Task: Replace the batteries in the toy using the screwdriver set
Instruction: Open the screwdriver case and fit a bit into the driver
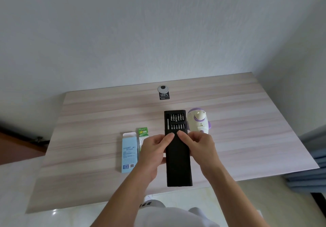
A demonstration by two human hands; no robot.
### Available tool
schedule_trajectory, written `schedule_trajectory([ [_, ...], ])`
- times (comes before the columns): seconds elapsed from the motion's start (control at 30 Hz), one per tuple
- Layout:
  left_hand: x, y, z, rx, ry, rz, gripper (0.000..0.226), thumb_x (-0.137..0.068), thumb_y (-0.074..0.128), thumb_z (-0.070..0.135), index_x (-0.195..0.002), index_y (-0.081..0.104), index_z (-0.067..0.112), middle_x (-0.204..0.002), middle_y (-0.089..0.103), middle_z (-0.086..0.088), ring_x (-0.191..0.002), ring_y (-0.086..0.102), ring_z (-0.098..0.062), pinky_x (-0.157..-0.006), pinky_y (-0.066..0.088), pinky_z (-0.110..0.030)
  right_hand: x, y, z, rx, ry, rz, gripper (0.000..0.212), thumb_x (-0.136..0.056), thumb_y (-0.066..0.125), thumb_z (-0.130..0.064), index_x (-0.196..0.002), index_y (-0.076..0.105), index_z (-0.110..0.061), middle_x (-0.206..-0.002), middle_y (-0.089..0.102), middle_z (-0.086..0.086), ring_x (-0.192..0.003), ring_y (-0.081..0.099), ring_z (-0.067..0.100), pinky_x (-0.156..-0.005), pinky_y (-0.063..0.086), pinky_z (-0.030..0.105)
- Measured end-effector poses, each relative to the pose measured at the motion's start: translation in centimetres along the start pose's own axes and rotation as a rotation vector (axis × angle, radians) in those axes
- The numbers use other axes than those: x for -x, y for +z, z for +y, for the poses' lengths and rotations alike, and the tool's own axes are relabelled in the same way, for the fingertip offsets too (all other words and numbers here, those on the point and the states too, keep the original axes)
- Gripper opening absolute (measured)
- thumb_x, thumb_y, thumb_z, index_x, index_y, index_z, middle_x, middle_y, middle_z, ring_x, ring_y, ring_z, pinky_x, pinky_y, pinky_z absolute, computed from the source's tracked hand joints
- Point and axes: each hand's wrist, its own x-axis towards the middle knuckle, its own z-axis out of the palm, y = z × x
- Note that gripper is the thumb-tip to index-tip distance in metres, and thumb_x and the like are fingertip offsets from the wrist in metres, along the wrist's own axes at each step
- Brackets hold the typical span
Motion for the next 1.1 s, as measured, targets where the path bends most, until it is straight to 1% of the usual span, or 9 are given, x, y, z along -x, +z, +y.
schedule_trajectory([
  [0.1, 0.1, -0.5, -0.2, 0.042, -0.02, -0.041, 0.019, -0.094, 0.066, 0.02, -0.11, 0.072, 0.011, -0.098, 0.078, -0.005, -0.096, 0.074, -0.02, -0.07, 0.059, -0.034, 0.0, -0.6, -0.3, -0.034, 0.015, -0.087, 0.029, -0.089, 0.073, -0.029, -0.088, 0.071, 0.0, -0.085, 0.072, 0.021, -0.083, 0.073, 0.028, -0.083, 0.061, 0.048],
  [0.2, 0.1, -0.5, -0.1, 0.085, -0.04, -0.066, 0.018, -0.094, 0.066, 0.017, -0.11, 0.071, 0.011, -0.101, 0.077, -0.008, -0.099, 0.074, -0.025, -0.073, 0.059, -0.037, 0.2, -0.8, -0.4, -0.068, 0.031, -0.128, 0.018, -0.09, 0.072, -0.022, -0.097, 0.074, -0.005, -0.089, 0.076, 0.013, -0.09, 0.075, 0.027, -0.086, 0.061, 0.044],
  [0.33, 0.1, 0.2, 0.2, 0.122, -0.07, -0.014, 0.023, -0.094, 0.067, 0.032, -0.106, 0.072, 0.014, -0.095, 0.078, -0.006, -0.092, 0.075, -0.022, -0.066, 0.059, -0.034, 0.2, -0.4, -0.4, -0.015, 0.01, -0.113, 0.015, -0.09, 0.073, -0.029, -0.093, 0.073, -0.014, -0.085, 0.076, 0.006, -0.086, 0.074, 0.022, -0.083, 0.062, 0.04],
  [0.5, 0.1, 0.6, 0.3, 0.109, -0.016, 0.013, 0.019, -0.093, 0.069, 0.024, -0.107, 0.072, 0.011, -0.095, 0.078, -0.006, -0.09, 0.076, -0.021, -0.065, 0.06, -0.034, 0.3, -0.5, -0.6, 0.041, -0.007, -0.073, 0.024, -0.089, 0.072, -0.036, -0.086, 0.072, -0.011, -0.082, 0.074, 0.004, -0.076, 0.072, 0.01, -0.068, 0.06, 0.023],
  [0.63, 0.2, 1.0, 0.3, 0.092, -0.007, -0.006, 0.018, -0.092, 0.069, 0.017, -0.109, 0.072, 0.01, -0.102, 0.077, -0.009, -0.095, 0.075, -0.023, -0.068, 0.06, -0.036, 0.3, -1.7, -0.6, 0.001, -0.002, -0.17, 0.018, -0.09, 0.072, -0.024, -0.092, 0.073, -0.006, -0.085, 0.076, 0.01, -0.083, 0.075, 0.021, -0.077, 0.062, 0.034],
  [0.7, 0.2, 1.4, 0.3, 0.108, -0.014, -0.014, 0.017, -0.092, 0.069, 0.016, -0.108, 0.072, 0.011, -0.103, 0.077, -0.01, -0.094, 0.075, -0.023, -0.069, 0.06, -0.037, 0.3, -2.2, -0.7, -0.02, -0.002, -0.196, 0.015, -0.09, 0.072, -0.02, -0.095, 0.073, -0.007, -0.086, 0.077, 0.009, -0.084, 0.075, 0.021, -0.078, 0.062, 0.033],
  [0.9, 0.4, 2.9, 0.1, 0.124, 0.003, 0.063, 0.022, -0.091, 0.071, 0.029, -0.107, 0.073, 0.013, -0.097, 0.077, -0.007, -0.089, 0.075, -0.02, -0.062, 0.058, -0.03, 0.6, -2.7, -0.7, -0.007, 0.013, -0.172, 0.016, -0.088, 0.075, -0.031, -0.09, 0.074, -0.015, -0.084, 0.075, 0.004, -0.084, 0.074, 0.019, -0.079, 0.062, 0.035],
  [1.0, 0.5, 3.6, -0.3, 0.151, 0.038, 0.07, 0.02, -0.092, 0.07, 0.023, -0.109, 0.072, 0.013, -0.1, 0.077, -0.007, -0.095, 0.074, -0.023, -0.066, 0.059, -0.033, 0.9, -3.2, -0.6, 0.025, -0.002, -0.153, 0.026, -0.086, 0.076, -0.038, -0.084, 0.072, -0.012, -0.08, 0.073, 0.003, -0.079, 0.074, 0.014, -0.073, 0.062, 0.029],
  [1.1, 0.9, 4.3, -0.8, 0.161, 0.045, 0.052, 0.018, -0.092, 0.07, 0.02, -0.109, 0.072, 0.014, -0.103, 0.077, -0.007, -0.098, 0.074, -0.023, -0.073, 0.061, -0.038, 1.1, -4.3, -0.5, 0.027, 0.003, -0.204, 0.022, -0.088, 0.075, -0.031, -0.085, 0.073, -0.009, -0.077, 0.075, 0.001, -0.076, 0.075, 0.014, -0.067, 0.059, 0.024],
])
